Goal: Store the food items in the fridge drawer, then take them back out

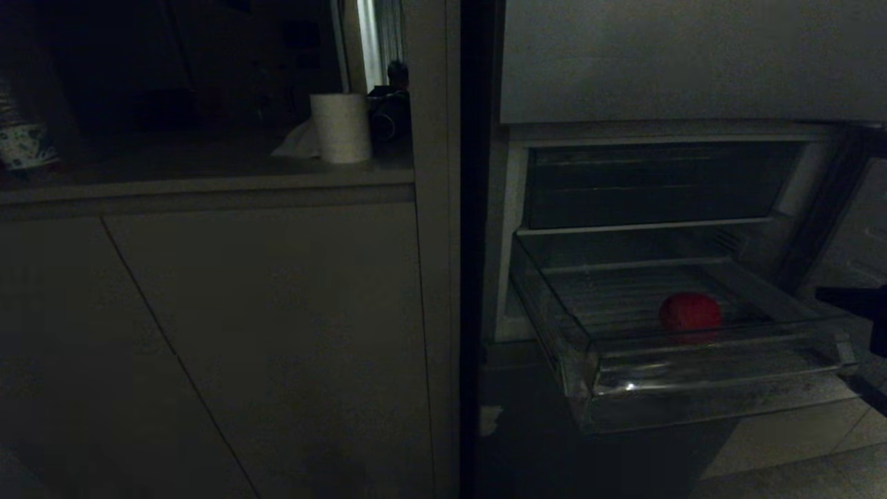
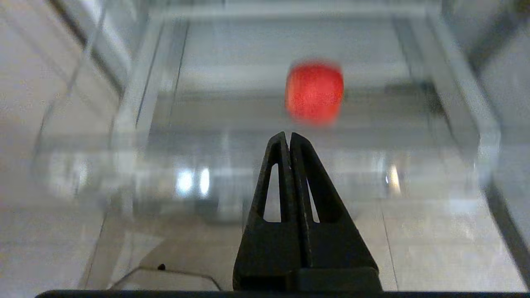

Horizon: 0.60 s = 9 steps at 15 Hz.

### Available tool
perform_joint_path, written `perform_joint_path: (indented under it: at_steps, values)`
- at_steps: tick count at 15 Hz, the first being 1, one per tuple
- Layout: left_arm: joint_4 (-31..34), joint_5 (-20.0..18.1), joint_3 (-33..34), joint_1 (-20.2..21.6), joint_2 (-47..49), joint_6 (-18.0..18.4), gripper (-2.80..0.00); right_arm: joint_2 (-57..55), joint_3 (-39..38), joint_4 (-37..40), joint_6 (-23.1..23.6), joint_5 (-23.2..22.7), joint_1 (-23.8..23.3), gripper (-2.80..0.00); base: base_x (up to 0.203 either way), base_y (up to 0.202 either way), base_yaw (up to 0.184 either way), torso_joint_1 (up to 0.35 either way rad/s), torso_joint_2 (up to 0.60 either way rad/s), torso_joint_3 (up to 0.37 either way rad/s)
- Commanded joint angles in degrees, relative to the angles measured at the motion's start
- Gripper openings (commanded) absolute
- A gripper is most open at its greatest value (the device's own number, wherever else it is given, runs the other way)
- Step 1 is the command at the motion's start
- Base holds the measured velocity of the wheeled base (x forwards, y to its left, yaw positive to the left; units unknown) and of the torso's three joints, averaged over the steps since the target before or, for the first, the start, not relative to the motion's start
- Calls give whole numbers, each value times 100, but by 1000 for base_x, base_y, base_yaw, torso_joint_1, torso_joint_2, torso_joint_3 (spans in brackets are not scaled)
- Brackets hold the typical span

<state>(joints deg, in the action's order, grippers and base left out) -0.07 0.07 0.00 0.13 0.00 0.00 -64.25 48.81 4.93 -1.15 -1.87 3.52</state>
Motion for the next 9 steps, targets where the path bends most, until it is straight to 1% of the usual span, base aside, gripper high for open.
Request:
perform_joint_path:
  at_steps: [1,3,4,6,8,9]
  values:
    - [-1,1,0,4,0,0,-280,-258,114,30,0,-1,3,-280,193,0,0,6,2,6]
    - [-1,1,0,4,0,-9,-280,-594,375,311,-18,3,0,-280,179,0,0,0,6,4]
    - [-1,1,0,4,0,-9,-280,-761,566,568,-32,16,-1,-280,95,0,-2,24,10,0]
    - [-1,1,0,4,0,-9,-280,-1154,985,1144,-72,241,-1,-280,0,0,0,0,0,0]
    - [-1,1,0,4,0,-9,-280,-1602,1373,1405,-226,638,0,-280,0,0,0,0,0,0]
    - [-1,1,0,4,0,-9,-280,-1770,1521,1539,-291,737,-1,-280,0,0,0,0,0,0]
